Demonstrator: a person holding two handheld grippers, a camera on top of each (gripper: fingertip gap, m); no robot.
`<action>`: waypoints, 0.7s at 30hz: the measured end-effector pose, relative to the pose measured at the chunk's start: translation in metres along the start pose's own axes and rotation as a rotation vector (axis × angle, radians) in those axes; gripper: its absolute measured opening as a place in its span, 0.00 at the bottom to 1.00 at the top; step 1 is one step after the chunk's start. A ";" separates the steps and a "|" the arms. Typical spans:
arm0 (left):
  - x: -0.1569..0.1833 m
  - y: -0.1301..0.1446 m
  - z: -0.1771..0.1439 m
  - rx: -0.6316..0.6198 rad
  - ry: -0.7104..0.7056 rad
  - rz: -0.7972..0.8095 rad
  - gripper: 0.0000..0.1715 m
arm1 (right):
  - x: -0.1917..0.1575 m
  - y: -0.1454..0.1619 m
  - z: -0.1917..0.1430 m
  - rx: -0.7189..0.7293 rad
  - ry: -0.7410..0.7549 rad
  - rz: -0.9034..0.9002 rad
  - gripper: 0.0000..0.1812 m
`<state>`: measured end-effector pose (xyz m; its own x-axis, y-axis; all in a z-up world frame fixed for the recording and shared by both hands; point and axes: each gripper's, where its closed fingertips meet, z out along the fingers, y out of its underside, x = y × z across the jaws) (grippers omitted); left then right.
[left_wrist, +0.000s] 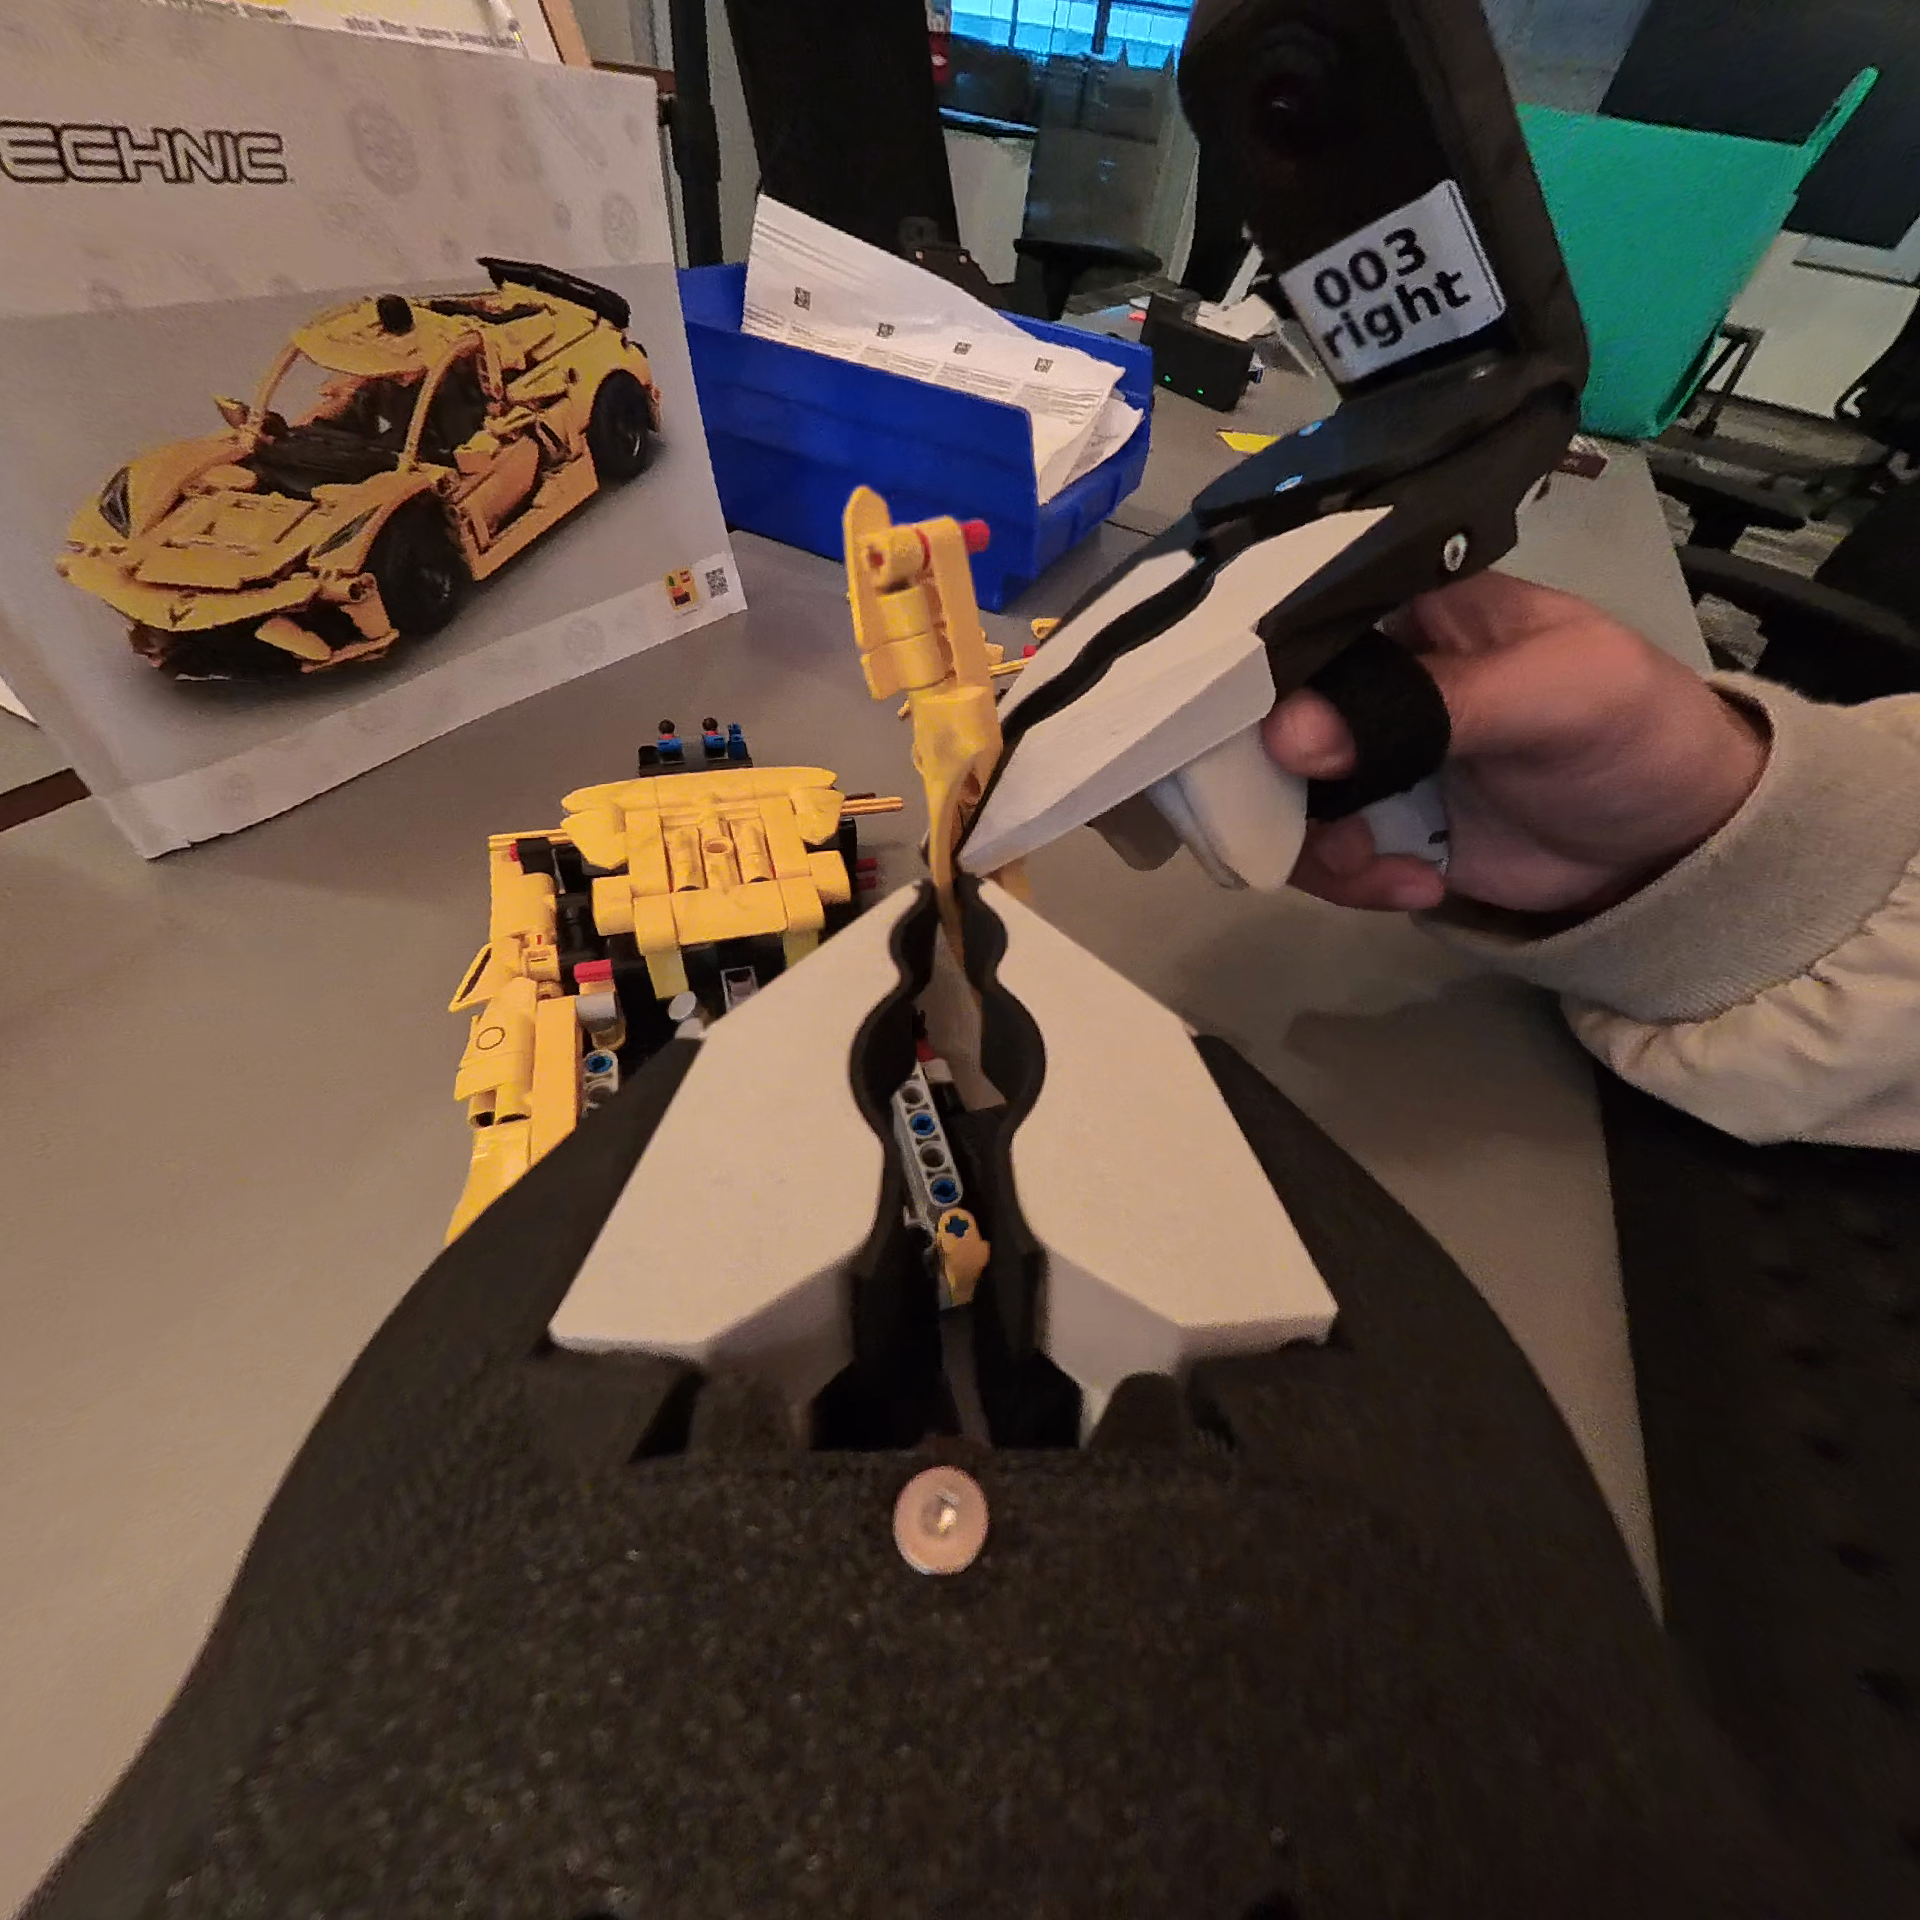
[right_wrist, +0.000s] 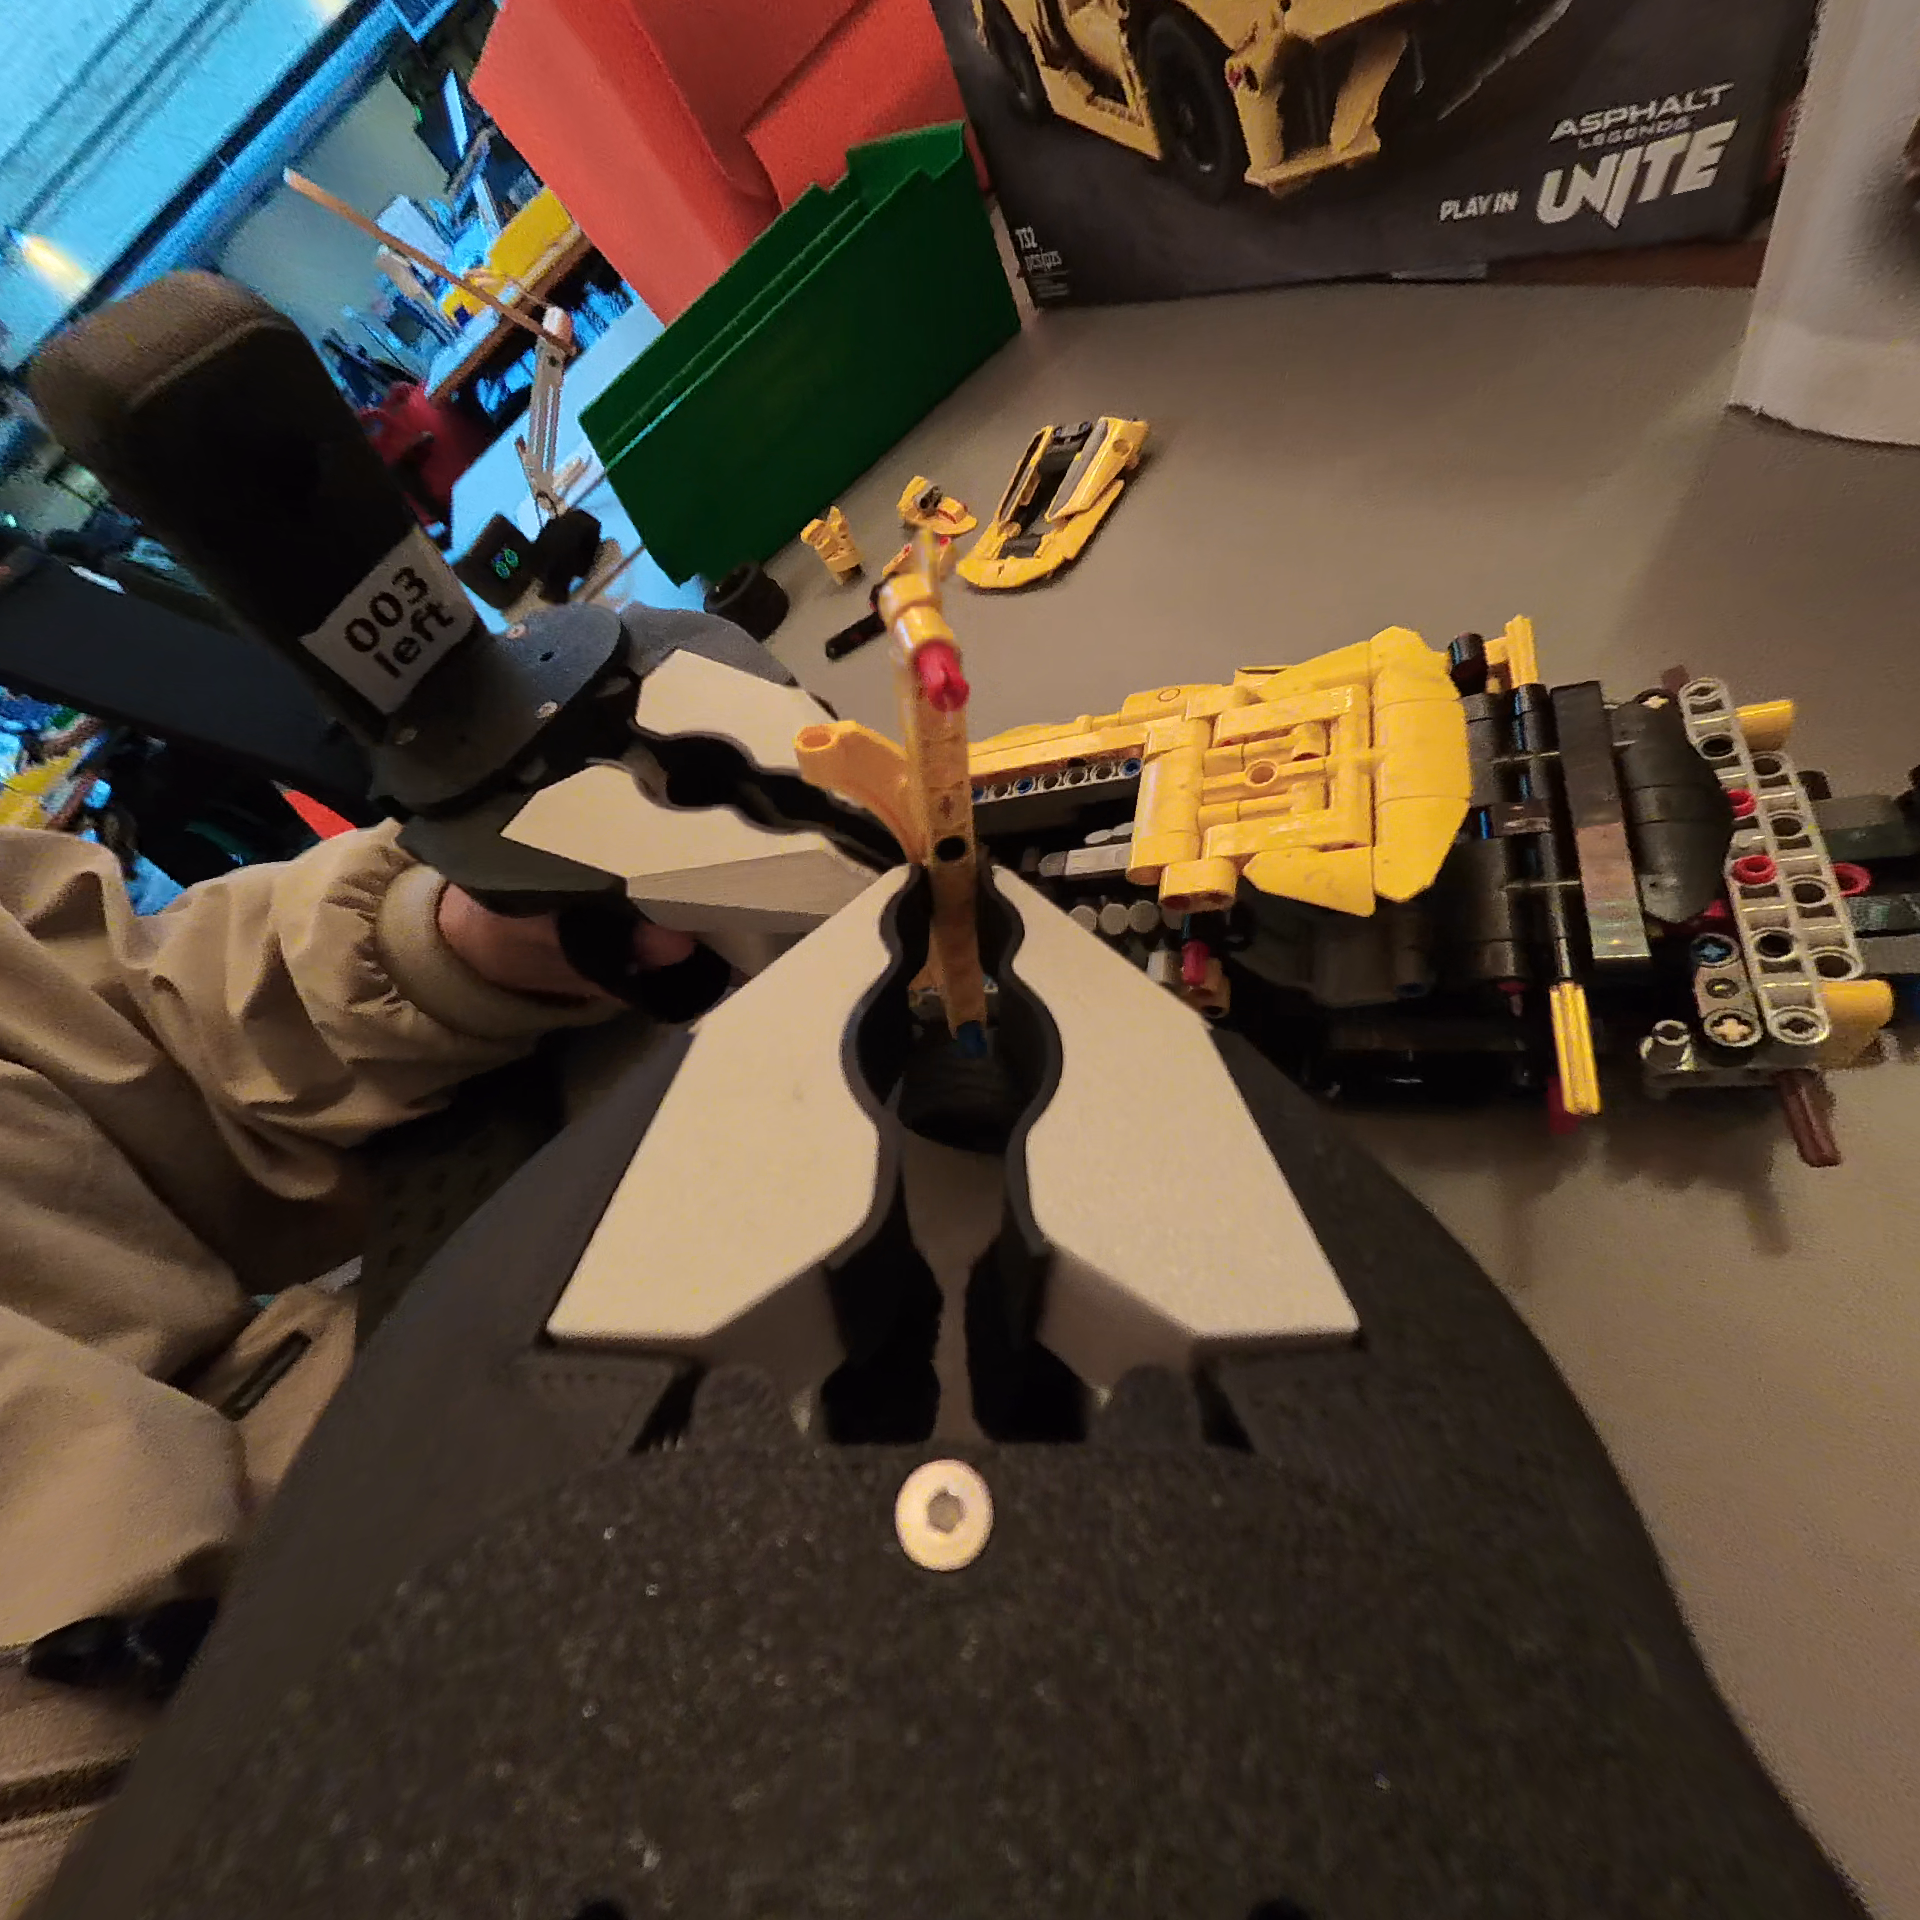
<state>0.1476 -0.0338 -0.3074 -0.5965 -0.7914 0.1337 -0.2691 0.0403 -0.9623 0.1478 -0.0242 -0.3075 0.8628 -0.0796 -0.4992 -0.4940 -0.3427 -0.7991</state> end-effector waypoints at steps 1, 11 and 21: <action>-0.002 -0.001 0.000 0.000 -0.001 -0.041 0.01 | 0.002 -0.002 0.001 0.016 0.015 0.005 0.04; -0.014 -0.010 -0.002 0.076 -0.103 -0.211 0.01 | 0.008 -0.023 0.004 0.114 0.305 -0.195 0.05; 0.000 -0.017 -0.012 0.044 0.049 0.013 0.14 | -0.003 0.001 0.007 -0.021 0.072 -0.067 0.05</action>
<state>0.1432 -0.0273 -0.2886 -0.6361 -0.7603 0.1315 -0.2280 0.0224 -0.9734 0.1442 -0.0182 -0.3093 0.8995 -0.1223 -0.4194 -0.4335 -0.3688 -0.8222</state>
